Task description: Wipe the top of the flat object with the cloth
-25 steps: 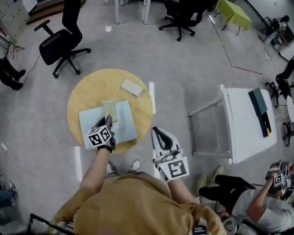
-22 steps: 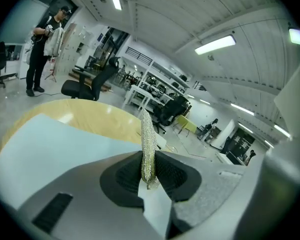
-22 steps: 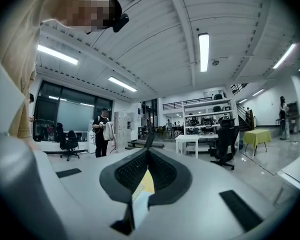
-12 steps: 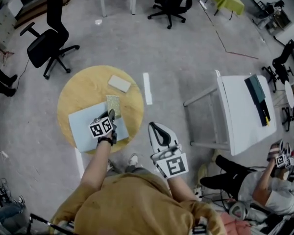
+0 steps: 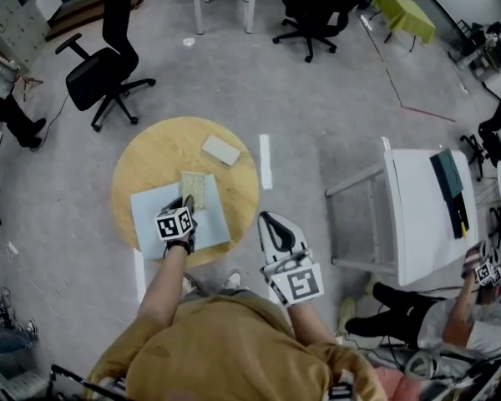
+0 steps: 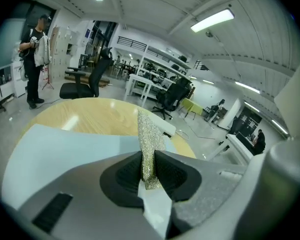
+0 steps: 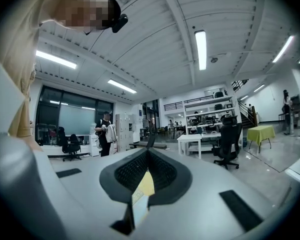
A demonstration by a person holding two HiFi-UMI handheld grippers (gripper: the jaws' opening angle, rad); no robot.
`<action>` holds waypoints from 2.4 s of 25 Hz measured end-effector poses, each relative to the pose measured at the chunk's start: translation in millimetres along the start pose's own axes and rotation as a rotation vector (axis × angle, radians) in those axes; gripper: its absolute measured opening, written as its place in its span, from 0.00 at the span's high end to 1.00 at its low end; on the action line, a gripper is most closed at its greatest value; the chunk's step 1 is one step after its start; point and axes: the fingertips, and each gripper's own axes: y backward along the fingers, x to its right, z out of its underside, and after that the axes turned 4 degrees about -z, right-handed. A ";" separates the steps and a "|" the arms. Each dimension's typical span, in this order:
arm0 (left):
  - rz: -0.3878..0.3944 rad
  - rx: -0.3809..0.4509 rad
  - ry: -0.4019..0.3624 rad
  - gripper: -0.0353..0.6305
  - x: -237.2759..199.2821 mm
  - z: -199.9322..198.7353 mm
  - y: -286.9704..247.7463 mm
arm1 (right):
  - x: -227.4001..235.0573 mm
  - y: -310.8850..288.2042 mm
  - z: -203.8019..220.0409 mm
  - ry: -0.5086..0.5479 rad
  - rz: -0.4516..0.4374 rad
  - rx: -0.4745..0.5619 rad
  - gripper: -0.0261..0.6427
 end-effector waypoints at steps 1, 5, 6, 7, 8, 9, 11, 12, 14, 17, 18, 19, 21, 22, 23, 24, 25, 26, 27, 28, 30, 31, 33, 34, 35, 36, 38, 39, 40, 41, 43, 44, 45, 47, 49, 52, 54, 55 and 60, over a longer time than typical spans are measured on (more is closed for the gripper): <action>-0.008 0.001 0.005 0.85 -9.5 0.8 4.5 | -4.3 -5.4 0.0 -0.003 -0.015 0.002 0.96; -0.059 0.010 0.040 0.85 -55.9 4.7 24.3 | -25.2 -31.2 4.3 -0.010 -0.078 0.007 0.96; -0.075 0.012 0.042 0.85 -68.9 5.8 31.2 | -32.7 -37.1 6.7 -0.013 -0.095 0.003 0.96; -0.092 0.014 0.043 0.85 -82.1 7.1 38.8 | -41.1 -42.6 8.4 -0.016 -0.112 0.001 0.96; -0.110 0.017 0.045 0.85 -95.2 8.8 46.7 | -49.9 -47.9 8.5 -0.021 -0.127 0.004 0.96; -0.127 0.018 0.050 0.85 -108.0 10.9 54.7 | -58.7 -52.4 8.4 -0.024 -0.141 0.004 0.96; -0.157 0.021 0.060 0.85 -132.5 15.1 70.4 | -76.5 -59.7 11.1 -0.024 -0.171 -0.016 0.96; -0.169 0.022 0.062 0.85 -144.4 17.0 77.7 | -86.0 -63.6 12.2 -0.026 -0.184 -0.019 0.96; -0.187 0.022 0.067 0.85 -167.1 20.6 90.2 | -105.7 -72.1 12.9 -0.035 -0.206 -0.009 0.96; -0.210 0.019 0.068 0.85 -195.0 24.5 105.7 | -129.9 -81.7 11.5 -0.035 -0.225 -0.012 0.96; -0.216 0.018 0.067 0.85 -202.1 25.2 110.8 | -135.9 -83.4 9.8 -0.035 -0.226 -0.014 0.96; -0.220 0.017 0.067 0.85 -208.8 25.3 115.5 | -141.2 -85.1 7.9 -0.035 -0.225 -0.018 0.96; -0.220 0.013 0.063 0.85 -221.9 24.3 122.5 | -151.4 -89.7 4.2 -0.030 -0.220 -0.019 0.96; -0.216 0.011 0.056 0.85 -228.0 23.2 124.9 | -156.8 -92.4 2.7 -0.026 -0.215 -0.017 0.96; -0.211 0.008 0.046 0.85 -233.6 21.9 127.1 | -162.7 -95.2 1.2 -0.021 -0.211 -0.016 0.96; -0.206 0.005 0.034 0.85 -238.6 20.5 129.4 | -168.8 -97.7 -0.3 -0.016 -0.206 -0.015 0.96; -0.202 0.002 0.025 0.85 -243.5 19.1 131.8 | -174.9 -99.9 -1.8 -0.011 -0.202 -0.015 0.96; -0.199 0.001 0.019 0.85 -248.2 18.0 134.2 | -180.9 -101.6 -3.3 -0.007 -0.198 -0.014 0.96; -0.195 0.001 0.016 0.85 -252.7 17.1 136.1 | -186.4 -102.7 -4.6 -0.004 -0.192 -0.014 0.96; -0.191 0.001 0.015 0.85 -256.9 16.2 137.6 | -191.3 -103.4 -5.4 -0.002 -0.186 -0.014 0.96; -0.178 0.003 0.011 0.85 -263.9 13.9 138.8 | -200.2 -104.7 -5.9 0.000 -0.171 -0.013 0.96; -0.168 0.003 0.009 0.85 -266.7 13.2 138.7 | -204.9 -105.5 -5.5 0.000 -0.164 -0.012 0.96; -0.144 0.000 0.009 0.85 -270.7 13.9 138.5 | -214.8 -106.6 -4.1 0.002 -0.151 -0.013 0.96; -0.133 0.000 0.011 0.85 -272.0 14.3 138.7 | -219.7 -106.5 -4.1 0.004 -0.145 -0.014 0.96; -0.124 0.000 0.013 0.85 -273.3 14.1 139.3 | -224.4 -106.3 -5.0 0.006 -0.139 -0.013 0.96; -0.117 0.002 0.017 0.85 -274.9 13.1 140.1 | -229.0 -106.1 -7.2 0.010 -0.133 -0.010 0.96; -0.108 0.009 0.032 0.85 -280.6 9.8 141.2 | -236.6 -105.0 -13.7 0.022 -0.117 0.007 0.96; -0.105 0.013 0.041 0.85 -284.2 8.1 141.3 | -238.5 -103.3 -16.3 0.027 -0.105 0.016 0.96; -0.104 0.017 0.048 0.85 -287.9 6.3 141.4 | -239.2 -100.7 -17.6 0.028 -0.089 0.022 0.96; -0.104 0.022 0.052 0.85 -291.6 4.5 141.7 | -238.9 -97.4 -17.5 0.027 -0.072 0.024 0.96; -0.115 0.028 0.046 0.85 -299.5 1.2 144.4 | -237.6 -89.4 -12.0 0.029 -0.044 0.003 0.96; -0.123 0.029 0.039 0.85 -303.3 0.0 147.1 | -237.2 -85.4 -7.5 0.033 -0.034 -0.016 0.96; -0.129 0.032 0.032 0.85 -306.2 -1.1 150.9 | -237.0 -81.9 -4.5 0.036 -0.026 -0.031 0.96; -0.132 0.061 0.023 0.85 -306.8 -5.8 163.3 | -237.2 -76.5 -5.5 0.038 -0.013 -0.033 0.96; -0.126 0.117 0.001 0.85 -301.9 -13.5 179.4 | -237.6 -74.3 -9.8 0.043 -0.007 -0.020 0.96; -0.097 0.205 -0.024 0.85 -289.9 -22.3 207.2 | -239.0 -74.1 -12.6 0.049 -0.009 -0.005 0.96; -0.064 0.257 -0.030 0.85 -276.8 -25.7 228.3 | -239.1 -71.5 -14.0 0.053 -0.010 0.001 0.96; -0.048 0.282 -0.036 0.85 -269.3 -27.9 239.4 | -239.2 -70.0 -15.5 0.055 -0.011 0.004 0.96; 0.001 0.403 -0.065 0.85 -240.9 -48.4 286.3 | -239.2 -68.6 -20.6 0.067 -0.025 0.017 0.96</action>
